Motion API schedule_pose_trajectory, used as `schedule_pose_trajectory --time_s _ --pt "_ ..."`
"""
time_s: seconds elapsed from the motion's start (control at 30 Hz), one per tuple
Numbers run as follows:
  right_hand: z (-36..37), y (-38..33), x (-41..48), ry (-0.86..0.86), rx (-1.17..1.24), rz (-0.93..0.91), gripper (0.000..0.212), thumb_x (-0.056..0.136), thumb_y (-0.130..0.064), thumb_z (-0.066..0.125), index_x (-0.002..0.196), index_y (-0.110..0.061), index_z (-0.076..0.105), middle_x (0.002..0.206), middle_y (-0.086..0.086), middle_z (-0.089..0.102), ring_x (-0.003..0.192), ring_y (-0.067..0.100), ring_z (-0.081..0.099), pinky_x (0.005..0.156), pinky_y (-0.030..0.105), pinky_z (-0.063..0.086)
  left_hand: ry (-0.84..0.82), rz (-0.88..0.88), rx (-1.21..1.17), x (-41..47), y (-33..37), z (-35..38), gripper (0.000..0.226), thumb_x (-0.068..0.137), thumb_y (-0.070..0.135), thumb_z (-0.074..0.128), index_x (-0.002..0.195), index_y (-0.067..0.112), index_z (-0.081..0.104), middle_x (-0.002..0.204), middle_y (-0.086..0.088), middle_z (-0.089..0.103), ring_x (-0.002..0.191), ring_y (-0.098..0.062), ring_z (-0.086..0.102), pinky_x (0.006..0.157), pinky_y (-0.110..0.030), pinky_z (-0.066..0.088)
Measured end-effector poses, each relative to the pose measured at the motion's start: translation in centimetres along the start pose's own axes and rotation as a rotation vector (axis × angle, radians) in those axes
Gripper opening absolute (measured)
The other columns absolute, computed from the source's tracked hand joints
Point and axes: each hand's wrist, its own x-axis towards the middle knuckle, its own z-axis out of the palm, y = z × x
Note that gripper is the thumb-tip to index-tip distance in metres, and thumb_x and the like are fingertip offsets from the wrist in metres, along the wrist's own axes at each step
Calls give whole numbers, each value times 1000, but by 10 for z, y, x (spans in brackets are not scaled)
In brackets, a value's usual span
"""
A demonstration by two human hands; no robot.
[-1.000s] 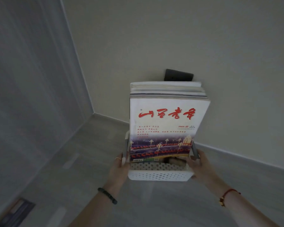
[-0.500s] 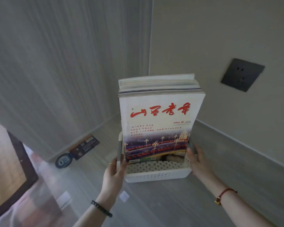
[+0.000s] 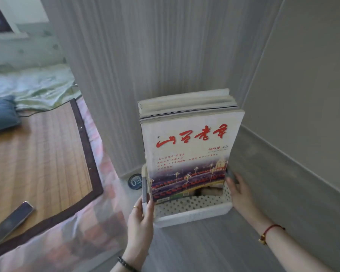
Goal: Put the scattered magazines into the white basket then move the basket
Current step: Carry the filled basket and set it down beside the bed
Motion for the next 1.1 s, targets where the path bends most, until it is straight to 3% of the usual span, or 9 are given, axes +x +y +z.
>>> schedule_pose_trajectory --time_s 0.1,0.2,0.43,0.6,0.7,0.8,0.87,0.93,1.1 --pt "21 -11 19 -16 -39 -9 27 94 -28 38 119 -25 47 97 -13 57 93 8 54 83 28 43 68 3 7 11 -1 -9 18 90 21 49 96 32 61 89 4 70 87 -13 61 79 -39 47" --pt "36 -19 38 -13 -87 -39 21 95 -27 35 110 -26 50 86 -17 57 81 3 57 65 18 43 134 -13 -22 22 -4 -13 18 91 21 49 103 26 61 94 4 70 92 -13 62 84 -39 48" --pt "65 -28 81 -16 -155 -47 39 96 -29 31 128 -11 45 113 10 61 93 18 59 71 30 49 290 -17 -86 41 -5 -10 18 91 20 47 101 28 60 95 7 68 92 -10 62 79 -29 43" --pt "75 -29 99 1 -170 -97 34 96 -27 32 121 -15 52 88 -3 63 67 -4 53 48 10 37 354 -68 -16 49 -11 -6 28 91 25 46 118 21 55 102 4 66 101 -18 59 84 -33 42" --pt "76 -27 101 13 -171 -133 33 96 -24 32 118 -13 54 80 -6 61 62 -2 51 45 7 40 346 -84 16 51 -11 -6 34 92 28 45 124 22 51 107 1 65 98 -16 57 85 -34 41" --pt "72 -32 98 -95 -195 -125 36 96 -27 31 124 -12 48 98 7 66 69 5 55 49 9 38 214 -23 21 52 -4 -16 37 90 28 48 126 29 44 124 2 59 112 -8 54 92 -30 42" --pt "67 -45 100 -175 -217 -116 44 93 -38 34 129 -13 41 124 12 56 98 15 56 73 21 48 165 50 73 55 9 -27 66 84 36 53 141 27 20 148 4 32 134 -10 32 111 -37 29" --pt "61 -75 104 -141 -129 -139 62 86 -52 35 136 -16 32 138 6 43 121 18 45 96 34 43 200 157 102 60 32 -35 86 72 47 56 141 36 5 149 13 15 139 -6 17 116 -39 19" --pt "58 -170 131 35 294 -263 63 81 -65 33 125 -20 43 106 -21 51 91 -18 49 66 2 41 231 499 23 77 99 -38 86 68 48 67 133 46 11 147 7 25 135 -5 27 113 -41 28"
